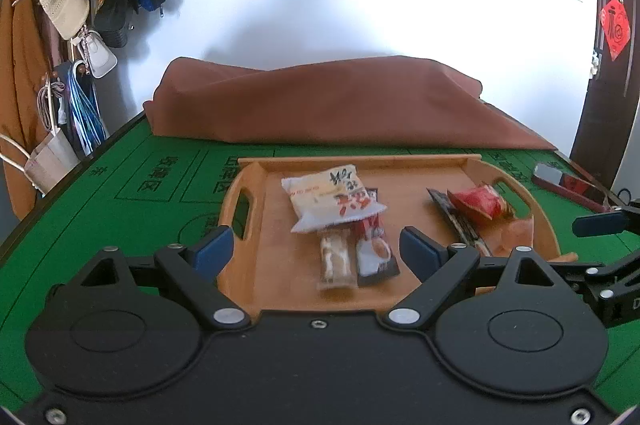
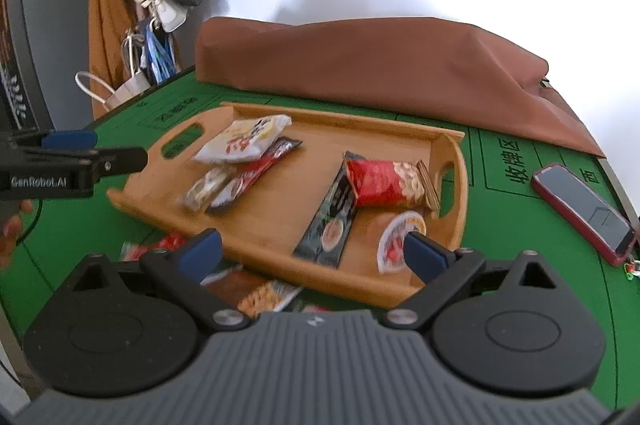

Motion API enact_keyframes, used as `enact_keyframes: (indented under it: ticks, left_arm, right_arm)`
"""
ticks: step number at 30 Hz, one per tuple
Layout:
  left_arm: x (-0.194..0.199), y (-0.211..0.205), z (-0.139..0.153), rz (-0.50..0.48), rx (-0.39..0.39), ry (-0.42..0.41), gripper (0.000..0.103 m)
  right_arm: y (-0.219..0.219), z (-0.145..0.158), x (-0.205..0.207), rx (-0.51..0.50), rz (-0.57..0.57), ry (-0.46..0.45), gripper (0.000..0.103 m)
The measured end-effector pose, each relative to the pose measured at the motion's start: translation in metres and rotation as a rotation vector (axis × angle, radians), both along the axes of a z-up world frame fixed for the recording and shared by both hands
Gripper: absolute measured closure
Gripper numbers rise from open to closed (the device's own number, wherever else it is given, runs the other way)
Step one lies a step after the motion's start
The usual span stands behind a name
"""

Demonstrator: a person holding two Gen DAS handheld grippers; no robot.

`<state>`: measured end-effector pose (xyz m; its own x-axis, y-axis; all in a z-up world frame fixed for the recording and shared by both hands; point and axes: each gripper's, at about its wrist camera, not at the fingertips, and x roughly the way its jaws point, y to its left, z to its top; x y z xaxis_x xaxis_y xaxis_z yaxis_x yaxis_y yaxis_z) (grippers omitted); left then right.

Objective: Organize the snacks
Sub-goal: 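Lower both bags onto the tray and open both tools, then withdraw both tools from the tray back to the snack pile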

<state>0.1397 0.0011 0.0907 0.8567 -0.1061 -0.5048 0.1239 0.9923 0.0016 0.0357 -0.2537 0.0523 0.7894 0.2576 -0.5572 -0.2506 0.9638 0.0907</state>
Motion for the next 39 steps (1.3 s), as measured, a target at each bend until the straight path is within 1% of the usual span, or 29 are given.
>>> enact_keyframes:
  ticks: [3,10,17,20,25,29,32,36,39]
  left_arm:
    - [-0.012,0.002,-0.006,-0.006,-0.009,0.001,0.013]
    - [-0.036,0.005,-0.028,-0.024,-0.016,0.056,0.013]
    - [-0.056,0.0,-0.045,-0.044,0.008,0.072,0.013]
    - [-0.06,-0.003,-0.049,-0.055,0.015,0.076,0.013]
    - [-0.062,-0.007,-0.06,-0.059,0.02,0.113,0.018]
    - [-0.064,-0.01,-0.067,-0.061,0.045,0.114,0.02]
    - [-0.062,-0.01,-0.068,-0.064,0.045,0.114,0.024]
    - [-0.059,-0.01,-0.067,-0.078,0.032,0.115,0.031]
    - [-0.055,-0.011,-0.066,-0.087,0.029,0.114,0.035]
  right_arm:
    - [0.002,-0.006,-0.014,-0.017,0.011,-0.004,0.003]
    - [0.003,-0.024,-0.035,-0.038,-0.002,0.012,0.003]
    - [0.008,-0.034,-0.05,-0.058,0.005,0.015,0.003]
    - [0.013,-0.036,-0.054,-0.068,0.034,0.016,0.003]
    - [0.024,-0.045,-0.056,-0.113,0.07,0.031,0.003]
    - [0.03,-0.05,-0.056,-0.125,0.092,0.042,0.004]
    - [0.033,-0.052,-0.054,-0.129,0.088,0.052,0.006]
    - [0.035,-0.055,-0.05,-0.126,0.083,0.066,0.01]
    - [0.036,-0.057,-0.047,-0.123,0.08,0.077,0.014]
